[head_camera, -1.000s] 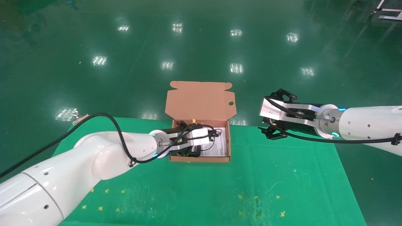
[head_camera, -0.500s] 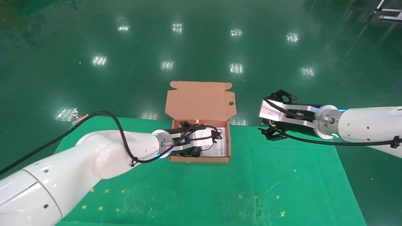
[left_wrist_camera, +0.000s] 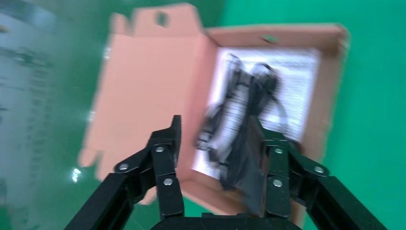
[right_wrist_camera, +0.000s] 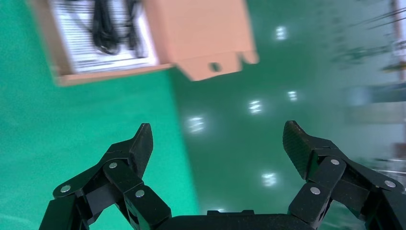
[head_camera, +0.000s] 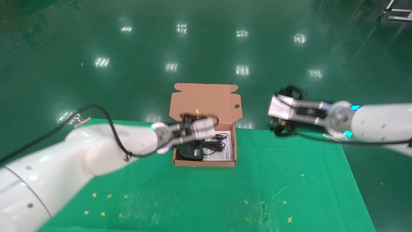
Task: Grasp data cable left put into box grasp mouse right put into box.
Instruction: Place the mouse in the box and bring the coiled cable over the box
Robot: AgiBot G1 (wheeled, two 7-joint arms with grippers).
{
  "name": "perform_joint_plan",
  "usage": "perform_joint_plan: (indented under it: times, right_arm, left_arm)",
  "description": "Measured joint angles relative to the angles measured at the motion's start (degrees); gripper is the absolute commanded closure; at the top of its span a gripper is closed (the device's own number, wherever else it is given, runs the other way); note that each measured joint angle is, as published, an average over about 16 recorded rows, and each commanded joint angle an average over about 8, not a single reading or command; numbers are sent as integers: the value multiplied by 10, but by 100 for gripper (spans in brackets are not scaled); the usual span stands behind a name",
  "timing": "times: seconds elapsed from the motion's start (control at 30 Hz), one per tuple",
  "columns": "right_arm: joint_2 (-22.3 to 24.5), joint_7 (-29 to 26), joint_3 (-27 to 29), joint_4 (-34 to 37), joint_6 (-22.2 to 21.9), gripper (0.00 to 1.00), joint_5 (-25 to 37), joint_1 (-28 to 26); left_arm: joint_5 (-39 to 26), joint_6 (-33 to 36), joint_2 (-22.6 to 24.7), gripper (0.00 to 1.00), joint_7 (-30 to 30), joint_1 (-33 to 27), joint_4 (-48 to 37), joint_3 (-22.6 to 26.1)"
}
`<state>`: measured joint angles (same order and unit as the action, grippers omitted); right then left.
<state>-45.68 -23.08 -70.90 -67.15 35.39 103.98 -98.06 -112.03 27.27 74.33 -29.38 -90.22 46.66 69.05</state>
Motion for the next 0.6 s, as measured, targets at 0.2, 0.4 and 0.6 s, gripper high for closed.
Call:
perform_joint_plan:
  times: [0.2, 0.4, 0.6]
  right_arm:
    - [16, 14, -2, -23, 22, 0, 12, -18]
    - [25, 25, 8, -36, 51, 0, 3, -17]
    - [32, 32, 40, -40, 85, 0, -34, 5]
  left_arm:
    - [11, -3, -17, 0, -5, -19, 16, -14]
    - [32, 10, -34, 0, -2, -19, 28, -32]
    - [76, 46, -58, 0, 9, -1, 45, -65]
